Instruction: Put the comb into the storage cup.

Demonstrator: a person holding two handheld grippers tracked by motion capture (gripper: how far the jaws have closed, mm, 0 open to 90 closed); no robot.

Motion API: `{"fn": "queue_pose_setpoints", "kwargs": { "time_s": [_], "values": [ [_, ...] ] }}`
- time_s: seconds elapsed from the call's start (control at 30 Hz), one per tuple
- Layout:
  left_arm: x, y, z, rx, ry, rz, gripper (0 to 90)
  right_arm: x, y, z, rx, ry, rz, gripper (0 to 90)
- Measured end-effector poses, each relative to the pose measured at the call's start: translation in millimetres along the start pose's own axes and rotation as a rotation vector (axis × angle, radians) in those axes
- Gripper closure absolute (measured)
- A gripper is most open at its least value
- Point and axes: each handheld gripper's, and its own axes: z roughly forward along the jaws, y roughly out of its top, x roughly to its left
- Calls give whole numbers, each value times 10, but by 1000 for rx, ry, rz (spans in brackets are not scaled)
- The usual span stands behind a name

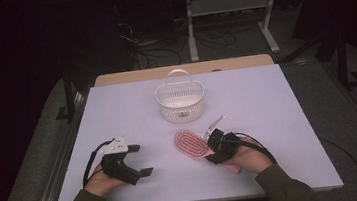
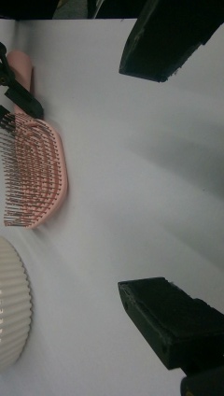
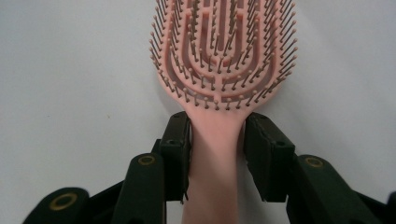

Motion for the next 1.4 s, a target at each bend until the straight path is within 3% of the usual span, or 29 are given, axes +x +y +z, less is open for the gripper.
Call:
{"fn": "queue_pose_setpoints", "kwargs": {
  "time_s": [0.2, 0.97, 1.4],
  "values": [
    [-1, 0, 2, 1, 0, 0, 0, 21, 10, 2, 11, -18, -16, 639],
    [-2, 1, 3, 1, 0, 1, 0, 75, 43, 10, 37, -55, 13, 687],
    [-1, 1, -1, -1, -2, 1, 0, 30, 10, -11, -7, -16, 22, 687]
  ]
}}
